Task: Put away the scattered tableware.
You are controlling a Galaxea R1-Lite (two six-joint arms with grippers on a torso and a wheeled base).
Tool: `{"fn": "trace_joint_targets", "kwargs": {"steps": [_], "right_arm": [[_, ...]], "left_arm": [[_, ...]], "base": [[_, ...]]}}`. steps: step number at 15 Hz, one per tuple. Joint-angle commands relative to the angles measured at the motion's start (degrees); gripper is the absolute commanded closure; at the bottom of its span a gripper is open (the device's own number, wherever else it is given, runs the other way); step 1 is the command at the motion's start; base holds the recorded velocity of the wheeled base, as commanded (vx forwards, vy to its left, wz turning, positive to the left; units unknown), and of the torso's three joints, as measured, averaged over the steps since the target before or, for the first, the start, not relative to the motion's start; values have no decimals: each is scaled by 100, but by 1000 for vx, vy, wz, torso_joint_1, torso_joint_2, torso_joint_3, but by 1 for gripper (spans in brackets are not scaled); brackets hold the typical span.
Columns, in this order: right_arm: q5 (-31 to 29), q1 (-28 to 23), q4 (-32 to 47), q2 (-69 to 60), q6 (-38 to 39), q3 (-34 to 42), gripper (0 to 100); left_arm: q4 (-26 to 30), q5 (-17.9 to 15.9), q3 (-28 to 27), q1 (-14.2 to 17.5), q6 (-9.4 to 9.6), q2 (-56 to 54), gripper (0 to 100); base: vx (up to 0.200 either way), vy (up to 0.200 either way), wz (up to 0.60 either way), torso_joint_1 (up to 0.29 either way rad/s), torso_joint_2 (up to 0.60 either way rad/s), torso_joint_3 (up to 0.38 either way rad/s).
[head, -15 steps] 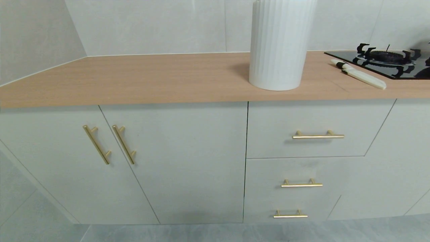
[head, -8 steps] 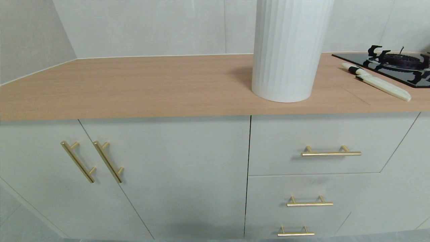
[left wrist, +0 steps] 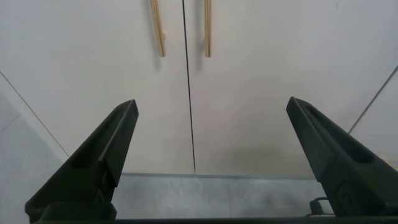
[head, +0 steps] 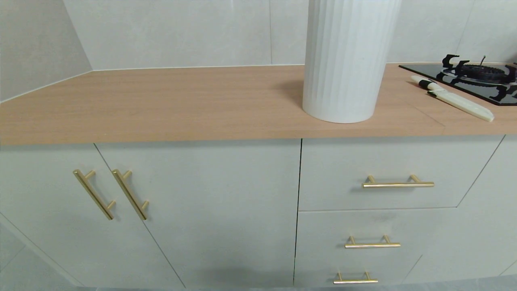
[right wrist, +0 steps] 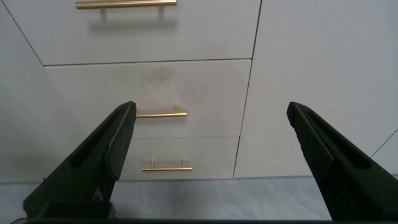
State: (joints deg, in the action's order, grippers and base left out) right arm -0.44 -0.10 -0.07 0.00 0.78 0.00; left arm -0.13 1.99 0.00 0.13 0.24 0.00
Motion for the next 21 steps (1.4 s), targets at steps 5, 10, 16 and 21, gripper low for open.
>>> {"fn": "trace_joint_targets", "kwargs": {"steps": [5, 10, 16, 21], "right_arm": [[0, 1, -1, 9, 1, 0, 0], [0, 1, -1, 9, 1, 0, 0], [0, 1, -1, 9, 1, 0, 0], [0, 1, -1, 9, 1, 0, 0]], "left_arm": [[-4, 3, 0, 4, 2, 9, 0], [5, 3, 0, 4, 11, 0, 0], [5, 3, 0, 4, 2, 0, 0], [-4, 3, 0, 4, 2, 9, 0]], "base": [[0, 0, 0, 0, 0, 0], [0, -40, 0, 0, 0, 0], [0, -167, 0, 3, 0, 1], [0, 0, 0, 0, 0, 0]]}}
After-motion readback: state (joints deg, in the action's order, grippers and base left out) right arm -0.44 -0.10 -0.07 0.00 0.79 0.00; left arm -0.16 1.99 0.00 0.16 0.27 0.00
